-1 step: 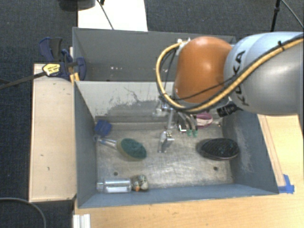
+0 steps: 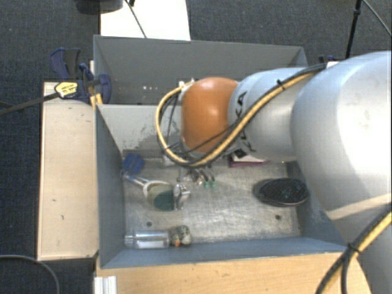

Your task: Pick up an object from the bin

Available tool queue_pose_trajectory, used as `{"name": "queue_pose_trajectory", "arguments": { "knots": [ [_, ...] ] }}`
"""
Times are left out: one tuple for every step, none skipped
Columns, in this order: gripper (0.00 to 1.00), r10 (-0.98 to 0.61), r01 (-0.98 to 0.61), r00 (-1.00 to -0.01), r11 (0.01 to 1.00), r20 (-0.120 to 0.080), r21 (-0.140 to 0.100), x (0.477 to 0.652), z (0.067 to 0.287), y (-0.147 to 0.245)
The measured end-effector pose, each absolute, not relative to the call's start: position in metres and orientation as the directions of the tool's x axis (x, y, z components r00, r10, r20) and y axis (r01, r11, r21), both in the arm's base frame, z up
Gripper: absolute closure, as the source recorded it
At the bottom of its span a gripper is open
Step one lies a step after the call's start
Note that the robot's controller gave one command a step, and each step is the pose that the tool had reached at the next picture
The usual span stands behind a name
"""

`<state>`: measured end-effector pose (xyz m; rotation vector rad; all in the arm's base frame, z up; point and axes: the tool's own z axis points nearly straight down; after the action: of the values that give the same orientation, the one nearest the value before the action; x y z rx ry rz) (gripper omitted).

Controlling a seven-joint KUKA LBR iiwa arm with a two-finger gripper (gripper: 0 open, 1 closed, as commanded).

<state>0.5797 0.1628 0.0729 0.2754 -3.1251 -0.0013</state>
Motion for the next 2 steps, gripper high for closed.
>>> {"name": "queue_pose_trajectory", "arguments": {
  "knots": [
    [1.00,-0.168,-0.168,-0.986,0.986,-0.007,0.002,0.582,0.075,0.162],
    [1.00,-0.213,-0.213,-0.977,0.977,-0.008,0.003,0.556,0.140,0.197]
  ]
}}
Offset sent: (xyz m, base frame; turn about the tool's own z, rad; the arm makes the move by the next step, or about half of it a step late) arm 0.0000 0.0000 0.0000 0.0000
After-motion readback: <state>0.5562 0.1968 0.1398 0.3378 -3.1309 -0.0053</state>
